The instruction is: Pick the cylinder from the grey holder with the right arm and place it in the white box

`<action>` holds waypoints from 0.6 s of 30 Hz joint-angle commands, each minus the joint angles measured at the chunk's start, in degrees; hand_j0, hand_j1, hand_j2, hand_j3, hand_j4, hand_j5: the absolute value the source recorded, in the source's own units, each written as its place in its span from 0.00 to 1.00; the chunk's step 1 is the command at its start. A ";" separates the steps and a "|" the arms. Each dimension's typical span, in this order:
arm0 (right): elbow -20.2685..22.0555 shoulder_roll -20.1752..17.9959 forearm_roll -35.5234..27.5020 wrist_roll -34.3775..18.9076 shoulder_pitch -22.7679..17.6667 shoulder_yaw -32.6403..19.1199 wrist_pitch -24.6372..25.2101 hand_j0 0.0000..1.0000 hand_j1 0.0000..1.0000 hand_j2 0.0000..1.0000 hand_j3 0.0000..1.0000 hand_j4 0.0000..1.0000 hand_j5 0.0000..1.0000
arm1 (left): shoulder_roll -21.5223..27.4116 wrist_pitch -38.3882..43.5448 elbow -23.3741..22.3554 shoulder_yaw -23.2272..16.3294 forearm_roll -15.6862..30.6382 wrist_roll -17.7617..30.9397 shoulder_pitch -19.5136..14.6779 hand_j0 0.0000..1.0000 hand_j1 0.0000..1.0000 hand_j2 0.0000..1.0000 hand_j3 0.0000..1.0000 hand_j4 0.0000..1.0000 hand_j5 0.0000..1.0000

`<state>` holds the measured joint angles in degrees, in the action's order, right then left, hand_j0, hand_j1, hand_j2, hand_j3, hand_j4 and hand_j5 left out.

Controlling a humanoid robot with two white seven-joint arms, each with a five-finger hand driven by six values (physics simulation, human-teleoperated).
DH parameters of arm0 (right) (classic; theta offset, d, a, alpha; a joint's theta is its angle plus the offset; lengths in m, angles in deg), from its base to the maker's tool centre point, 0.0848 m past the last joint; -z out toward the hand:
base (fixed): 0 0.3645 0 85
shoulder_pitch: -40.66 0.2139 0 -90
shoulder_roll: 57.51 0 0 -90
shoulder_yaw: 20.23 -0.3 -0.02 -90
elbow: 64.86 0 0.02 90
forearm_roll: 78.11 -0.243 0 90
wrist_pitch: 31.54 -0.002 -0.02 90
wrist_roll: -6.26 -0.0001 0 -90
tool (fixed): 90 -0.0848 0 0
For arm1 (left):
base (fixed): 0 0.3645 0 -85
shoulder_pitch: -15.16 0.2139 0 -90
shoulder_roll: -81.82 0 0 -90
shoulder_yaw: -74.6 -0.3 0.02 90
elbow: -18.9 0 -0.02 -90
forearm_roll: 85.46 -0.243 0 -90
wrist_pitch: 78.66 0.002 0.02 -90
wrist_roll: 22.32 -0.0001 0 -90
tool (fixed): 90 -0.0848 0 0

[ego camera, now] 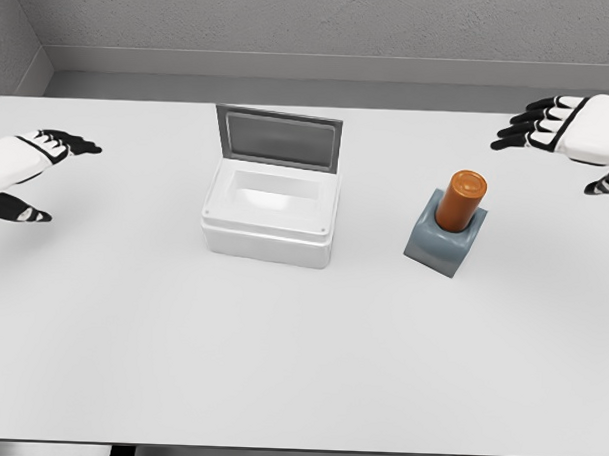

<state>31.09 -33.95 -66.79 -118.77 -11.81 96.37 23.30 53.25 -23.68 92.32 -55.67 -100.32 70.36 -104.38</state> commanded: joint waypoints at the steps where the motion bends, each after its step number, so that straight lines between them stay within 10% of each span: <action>1: -0.07 -0.01 -0.24 0.03 0.00 -0.06 0.16 1.00 1.00 1.00 1.00 1.00 1.00 | -0.08 0.02 -0.03 0.10 0.36 0.31 0.00 1.00 1.00 1.00 1.00 1.00 1.00; 9: -2.53 0.25 -2.70 0.03 0.88 -2.00 0.16 1.00 1.00 1.00 1.00 1.00 1.00 | -1.93 0.02 -6.00 -1.92 6.08 0.31 -3.86 1.00 1.00 1.00 1.00 1.00 1.00; 13: 1.43 0.16 -2.79 0.03 0.97 -1.21 0.16 1.00 1.00 1.00 1.00 1.00 1.00 | -7.73 0.02 -13.21 -11.23 15.04 0.67 -9.93 1.00 1.00 1.00 1.00 1.00 1.00; 18: 1.51 1.48 -2.79 0.03 1.49 0.02 0.16 1.00 1.00 1.00 1.00 1.00 1.00 | -15.81 0.02 -12.86 -13.78 26.72 11.83 -14.50 1.00 1.00 1.00 1.00 1.00 1.00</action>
<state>32.37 -32.78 -69.28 -118.77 -10.32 96.04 23.30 40.49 -23.70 79.89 -68.18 -78.92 78.20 -118.97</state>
